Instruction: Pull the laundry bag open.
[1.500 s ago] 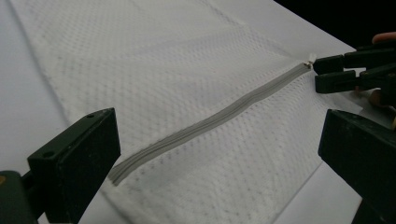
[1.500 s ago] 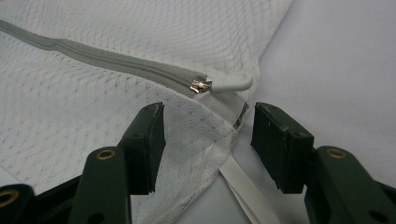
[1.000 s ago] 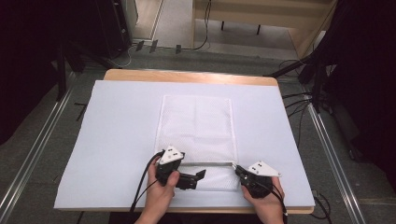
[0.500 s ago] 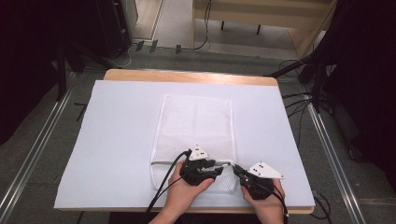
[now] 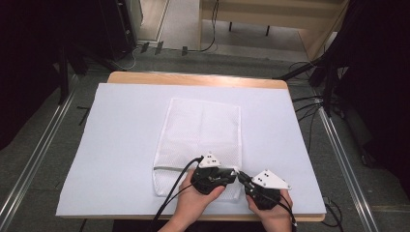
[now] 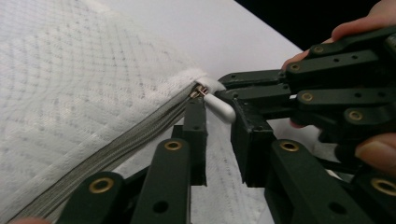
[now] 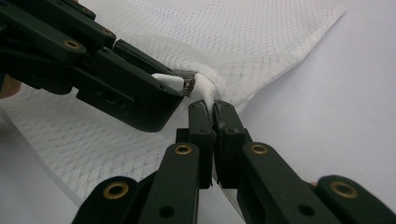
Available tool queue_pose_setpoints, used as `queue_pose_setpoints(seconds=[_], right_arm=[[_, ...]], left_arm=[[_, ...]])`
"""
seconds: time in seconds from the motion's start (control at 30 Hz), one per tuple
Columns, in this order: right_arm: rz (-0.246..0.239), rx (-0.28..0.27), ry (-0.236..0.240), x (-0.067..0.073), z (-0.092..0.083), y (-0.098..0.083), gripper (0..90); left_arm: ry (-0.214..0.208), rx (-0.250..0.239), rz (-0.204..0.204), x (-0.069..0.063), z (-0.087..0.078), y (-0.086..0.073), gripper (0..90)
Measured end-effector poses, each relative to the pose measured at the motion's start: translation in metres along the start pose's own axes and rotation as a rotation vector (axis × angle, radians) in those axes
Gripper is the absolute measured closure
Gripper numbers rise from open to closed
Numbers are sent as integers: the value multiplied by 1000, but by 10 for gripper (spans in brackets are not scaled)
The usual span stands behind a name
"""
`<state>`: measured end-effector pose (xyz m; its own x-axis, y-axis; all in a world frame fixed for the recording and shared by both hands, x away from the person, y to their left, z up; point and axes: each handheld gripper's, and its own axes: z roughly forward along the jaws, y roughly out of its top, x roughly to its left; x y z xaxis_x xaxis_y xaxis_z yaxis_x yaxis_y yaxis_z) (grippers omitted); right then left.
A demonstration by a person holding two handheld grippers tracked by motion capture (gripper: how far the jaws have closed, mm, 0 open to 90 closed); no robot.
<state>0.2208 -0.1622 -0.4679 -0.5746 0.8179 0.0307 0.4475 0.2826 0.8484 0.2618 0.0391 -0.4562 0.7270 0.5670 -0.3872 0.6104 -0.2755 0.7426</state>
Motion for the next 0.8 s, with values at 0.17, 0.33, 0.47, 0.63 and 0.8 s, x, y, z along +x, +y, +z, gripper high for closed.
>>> queue_pose_setpoints(seconds=[0.17,0.33,0.47,0.63,0.8], right_arm=[[-5,-3,1,1,-1,0,885],[-7,-7,2,1,-2,1,885],[-18,-5,2,2,-1,1,885],[-28,4,0,3,0,0,886],[-27,0,5,4,-1,1,885]], left_arm=[[-50,-6,-41,7,-2,2,786],[-33,-7,-51,11,-6,2,868],[-29,-6,-49,11,-6,2,849],[-26,-15,-44,10,-8,3,865],[-15,3,-30,11,-10,3,879]])
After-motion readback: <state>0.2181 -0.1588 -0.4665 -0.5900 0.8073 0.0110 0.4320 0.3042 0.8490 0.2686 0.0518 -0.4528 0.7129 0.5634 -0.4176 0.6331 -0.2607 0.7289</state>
